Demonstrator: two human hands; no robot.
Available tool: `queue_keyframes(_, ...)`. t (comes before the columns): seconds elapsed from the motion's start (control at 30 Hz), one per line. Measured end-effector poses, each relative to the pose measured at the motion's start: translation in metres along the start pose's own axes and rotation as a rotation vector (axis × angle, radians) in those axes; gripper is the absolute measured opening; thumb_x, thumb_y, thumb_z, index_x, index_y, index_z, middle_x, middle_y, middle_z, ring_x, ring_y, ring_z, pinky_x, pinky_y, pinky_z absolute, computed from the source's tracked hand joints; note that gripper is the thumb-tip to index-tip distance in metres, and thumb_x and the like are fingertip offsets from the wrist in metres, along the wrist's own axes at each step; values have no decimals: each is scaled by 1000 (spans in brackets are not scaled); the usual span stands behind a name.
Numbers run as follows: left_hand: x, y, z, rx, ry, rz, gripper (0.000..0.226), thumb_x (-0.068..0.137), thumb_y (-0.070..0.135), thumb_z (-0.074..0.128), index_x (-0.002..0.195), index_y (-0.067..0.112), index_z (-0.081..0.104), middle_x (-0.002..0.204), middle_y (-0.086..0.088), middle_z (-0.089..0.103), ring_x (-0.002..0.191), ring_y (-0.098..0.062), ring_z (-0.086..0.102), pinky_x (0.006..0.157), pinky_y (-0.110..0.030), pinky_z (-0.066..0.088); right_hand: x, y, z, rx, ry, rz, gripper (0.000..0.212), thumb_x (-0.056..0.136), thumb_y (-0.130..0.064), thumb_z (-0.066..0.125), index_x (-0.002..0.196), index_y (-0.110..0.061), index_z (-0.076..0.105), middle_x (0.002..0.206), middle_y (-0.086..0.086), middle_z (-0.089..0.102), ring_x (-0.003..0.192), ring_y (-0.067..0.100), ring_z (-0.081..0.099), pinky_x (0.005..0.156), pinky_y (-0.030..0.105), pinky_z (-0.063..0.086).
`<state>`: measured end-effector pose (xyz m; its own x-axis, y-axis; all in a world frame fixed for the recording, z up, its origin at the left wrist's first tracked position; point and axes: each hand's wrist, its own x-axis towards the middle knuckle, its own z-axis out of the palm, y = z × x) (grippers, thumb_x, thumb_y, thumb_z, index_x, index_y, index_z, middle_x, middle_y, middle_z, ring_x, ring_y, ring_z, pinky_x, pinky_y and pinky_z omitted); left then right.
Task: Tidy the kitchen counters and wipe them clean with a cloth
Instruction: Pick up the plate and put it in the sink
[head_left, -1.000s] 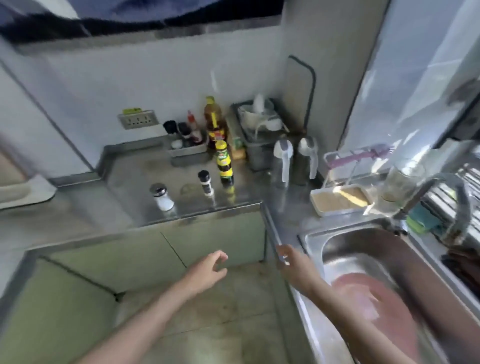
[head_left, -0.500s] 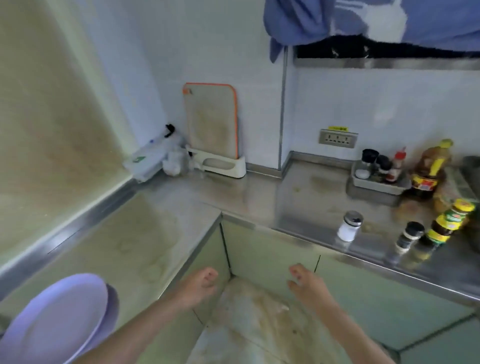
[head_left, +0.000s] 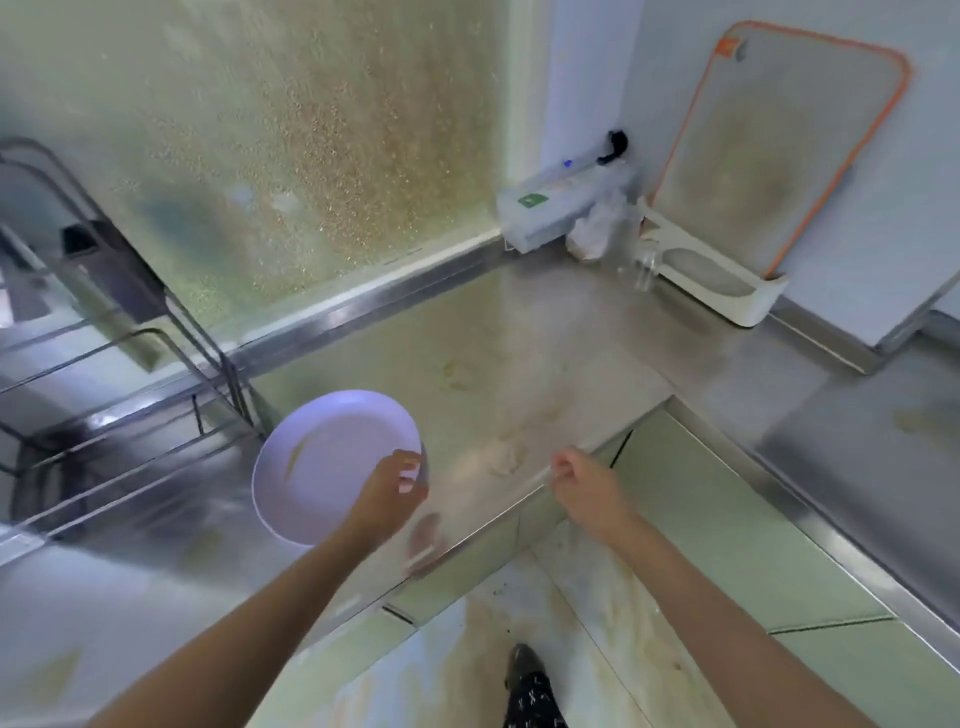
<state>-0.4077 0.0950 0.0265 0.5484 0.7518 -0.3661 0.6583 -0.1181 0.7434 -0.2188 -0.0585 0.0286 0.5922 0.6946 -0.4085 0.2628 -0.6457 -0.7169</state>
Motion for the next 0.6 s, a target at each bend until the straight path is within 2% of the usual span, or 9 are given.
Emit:
queue_keyframes(0.13, 5, -41, -37, 1, 271, -138, 47, 79, 4, 64, 123, 2, 46, 128, -22, 44, 110, -38, 50, 97, -45, 41, 38, -34, 39, 55, -132, -62, 24, 88, -7, 56, 112, -6, 56, 99, 4, 54, 91, 17, 52, 81, 24, 39)
queue_keyframes(0.27, 2, -82, -70, -15, 474, -332, 54, 81, 6, 62, 130, 0, 39, 131, -26, 40, 122, -37, 37, 100, -39, 31, 68, -57, 84, 104, -233, -60, 24, 87, -9, 56, 111, -9, 55, 98, 4, 55, 95, 19, 54, 86, 27, 41)
queue_keyframes(0.33, 0, -101, -82, -94, 530, -456, 60, 83, 10, 60, 134, -1, 32, 136, -26, 36, 128, -35, 30, 103, -40, 27, 76, -63, 106, 137, -253, 10, 28, 87, -13, 56, 114, -9, 53, 99, 4, 55, 97, 23, 56, 84, 28, 42)
queue_keyframes(0.37, 1, -111, -87, -139, 544, -518, 62, 84, 12, 60, 136, 0, 29, 138, -27, 34, 129, -36, 30, 104, -41, 27, 78, -66, 115, 161, -252, 51, 23, 85, -16, 57, 108, -13, 53, 95, 4, 55, 92, 25, 57, 78, 30, 43)
queue_keyframes(0.43, 5, -129, -93, -235, 534, -612, 64, 85, 14, 60, 137, 2, 26, 134, -28, 38, 122, -39, 39, 100, -43, 33, 82, -67, 136, 206, -239, 121, 11, 78, -23, 57, 78, -23, 46, 73, 1, 48, 69, 23, 49, 57, 29, 35)
queue_keyframes(0.47, 9, -136, -96, -311, 505, -641, 63, 85, 15, 60, 137, 4, 26, 127, -26, 45, 112, -38, 48, 92, -44, 40, 87, -65, 147, 226, -241, 146, 19, 73, -26, 55, 67, -24, 37, 64, -1, 40, 60, 20, 40, 52, 27, 28)
queue_keyframes(0.53, 16, -139, -99, -473, 397, -677, 60, 86, 15, 59, 136, 11, 25, 107, -19, 54, 86, -34, 56, 70, -38, 45, 95, -57, 167, 271, -259, 173, 23, 63, -33, 52, 62, -23, 32, 57, -1, 34, 55, 18, 32, 54, 26, 25)
queue_keyframes(0.6, 23, -142, -98, -519, 315, -654, 58, 86, 6, 57, 135, 14, 27, 93, -18, 57, 71, -29, 56, 60, -32, 45, 95, -59, 178, 340, -245, 214, 20, 62, -35, 51, 69, -18, 42, 62, 5, 44, 58, 22, 41, 55, 32, 35)
